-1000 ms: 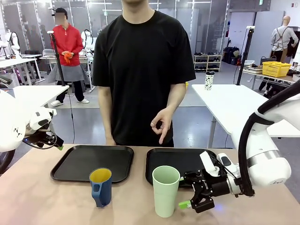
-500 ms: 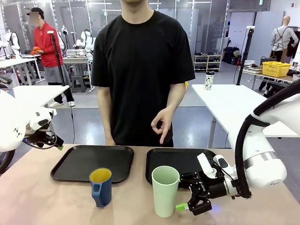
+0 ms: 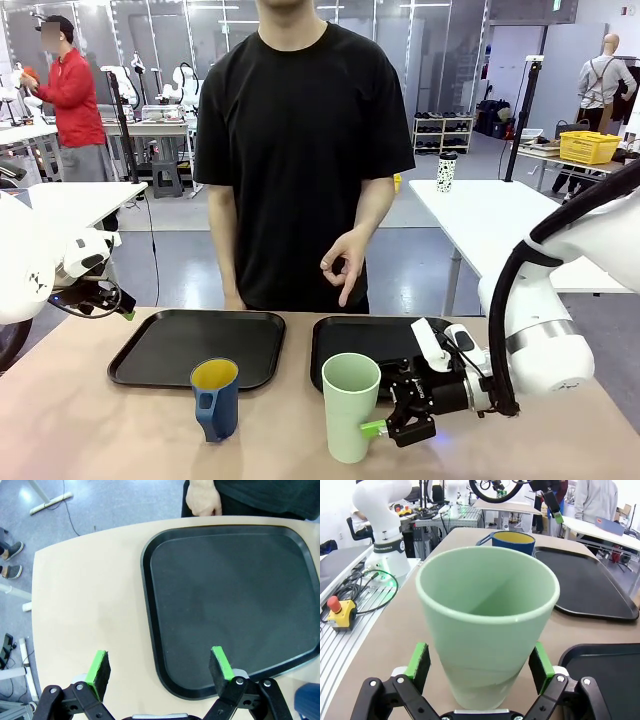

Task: Sort and store the cups by type.
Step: Pick up the Reusable plastic cup.

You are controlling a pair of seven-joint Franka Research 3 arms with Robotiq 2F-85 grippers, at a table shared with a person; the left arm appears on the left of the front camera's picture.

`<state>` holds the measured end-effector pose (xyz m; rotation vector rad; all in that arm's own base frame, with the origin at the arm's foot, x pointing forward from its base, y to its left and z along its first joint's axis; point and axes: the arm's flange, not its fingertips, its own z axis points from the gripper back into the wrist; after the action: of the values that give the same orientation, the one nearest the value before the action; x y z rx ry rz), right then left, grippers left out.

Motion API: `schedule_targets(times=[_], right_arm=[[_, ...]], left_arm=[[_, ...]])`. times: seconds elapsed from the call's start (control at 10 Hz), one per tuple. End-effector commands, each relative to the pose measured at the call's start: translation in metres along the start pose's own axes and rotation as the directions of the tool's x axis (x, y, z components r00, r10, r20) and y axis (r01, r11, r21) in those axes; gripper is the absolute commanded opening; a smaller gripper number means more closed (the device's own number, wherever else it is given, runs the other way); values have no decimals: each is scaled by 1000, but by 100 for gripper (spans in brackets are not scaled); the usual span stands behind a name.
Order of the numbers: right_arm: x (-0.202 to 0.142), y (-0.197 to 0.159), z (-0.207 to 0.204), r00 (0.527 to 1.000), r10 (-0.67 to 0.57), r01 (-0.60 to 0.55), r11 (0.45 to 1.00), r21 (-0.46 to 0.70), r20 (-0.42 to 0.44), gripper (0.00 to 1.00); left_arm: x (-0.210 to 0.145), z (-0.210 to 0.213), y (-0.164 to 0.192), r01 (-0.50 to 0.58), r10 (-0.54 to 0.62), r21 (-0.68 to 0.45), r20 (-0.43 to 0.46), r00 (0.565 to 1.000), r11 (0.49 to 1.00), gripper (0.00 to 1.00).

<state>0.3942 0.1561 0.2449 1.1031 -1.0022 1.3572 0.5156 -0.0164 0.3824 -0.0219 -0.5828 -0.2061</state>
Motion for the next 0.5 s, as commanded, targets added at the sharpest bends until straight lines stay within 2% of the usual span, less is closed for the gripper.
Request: schedule_targets(times=[0.0,0.4], right_arm=[[-29,5,-17,999,22,-22,1000,2,27,100],[-38,5,-34,999,-4,3,1000,29,47,100]], left_arm=[[0,1,0,1,-1,0,1,1000,1000,100],[0,1,0,1,-1,0,1,1000,1000,100]])
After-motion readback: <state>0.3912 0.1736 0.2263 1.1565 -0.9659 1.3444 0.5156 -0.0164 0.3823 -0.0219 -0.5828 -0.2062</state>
